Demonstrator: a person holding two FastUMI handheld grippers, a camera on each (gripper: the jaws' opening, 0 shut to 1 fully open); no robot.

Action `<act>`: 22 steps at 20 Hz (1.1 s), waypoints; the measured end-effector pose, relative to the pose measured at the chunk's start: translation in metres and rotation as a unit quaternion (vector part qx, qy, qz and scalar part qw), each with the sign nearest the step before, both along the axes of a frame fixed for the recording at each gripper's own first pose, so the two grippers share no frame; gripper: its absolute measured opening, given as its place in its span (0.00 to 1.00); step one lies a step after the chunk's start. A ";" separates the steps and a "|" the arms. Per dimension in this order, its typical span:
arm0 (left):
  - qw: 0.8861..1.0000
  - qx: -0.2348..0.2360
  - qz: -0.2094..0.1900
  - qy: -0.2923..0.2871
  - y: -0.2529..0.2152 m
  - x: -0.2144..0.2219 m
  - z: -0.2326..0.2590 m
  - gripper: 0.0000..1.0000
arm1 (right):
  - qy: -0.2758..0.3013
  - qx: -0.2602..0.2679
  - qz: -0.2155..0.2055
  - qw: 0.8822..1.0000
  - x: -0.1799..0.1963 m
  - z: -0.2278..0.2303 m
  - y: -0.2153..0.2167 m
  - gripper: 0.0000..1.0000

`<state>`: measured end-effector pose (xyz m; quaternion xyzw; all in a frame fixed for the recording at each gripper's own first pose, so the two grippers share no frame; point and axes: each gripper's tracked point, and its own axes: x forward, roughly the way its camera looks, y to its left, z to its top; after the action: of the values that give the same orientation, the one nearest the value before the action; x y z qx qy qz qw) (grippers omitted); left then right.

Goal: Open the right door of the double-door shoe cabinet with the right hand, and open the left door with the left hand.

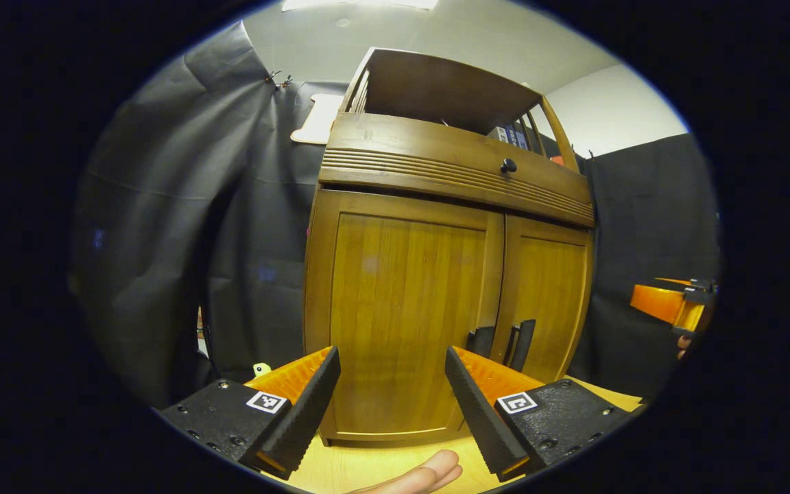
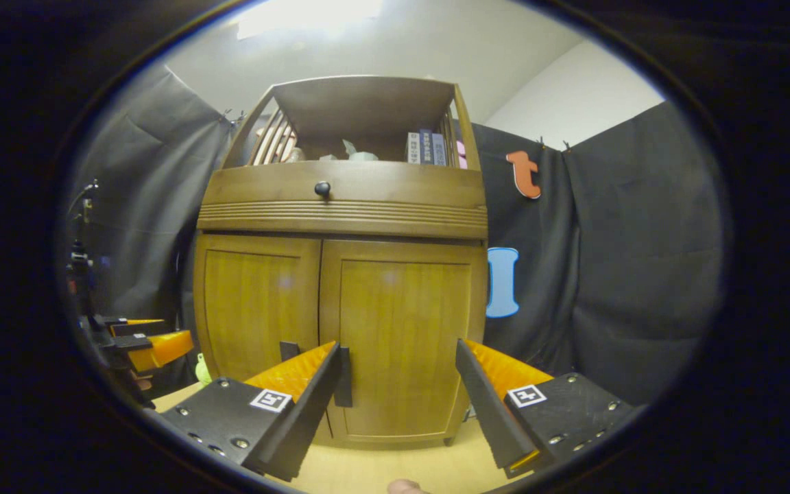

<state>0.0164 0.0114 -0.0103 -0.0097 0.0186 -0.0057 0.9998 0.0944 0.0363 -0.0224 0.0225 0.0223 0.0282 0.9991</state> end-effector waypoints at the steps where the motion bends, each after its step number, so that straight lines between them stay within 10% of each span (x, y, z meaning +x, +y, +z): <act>1: 1.000 0.000 -0.001 0.000 -0.001 0.001 0.000 0.96 | 0.006 0.004 -0.002 1.000 0.010 -0.007 0.002 0.94; 18: 0.998 0.046 -0.015 0.037 -0.036 0.017 -0.032 0.92 | 0.082 0.009 0.078 0.994 0.124 -0.111 0.084 0.99; 20: 0.998 0.044 -0.021 0.038 -0.041 0.018 -0.033 0.96 | 0.099 0.019 0.067 0.993 0.131 -0.123 0.089 0.94; 22: 0.998 0.045 -0.029 0.037 -0.046 0.018 -0.033 0.92 | 0.121 0.047 0.104 0.986 0.125 -0.130 0.105 0.61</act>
<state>0.0339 -0.0347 -0.0435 0.0351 0.0561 -0.0335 0.9972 0.2193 0.1409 -0.1519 0.0703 0.1436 0.1304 0.9785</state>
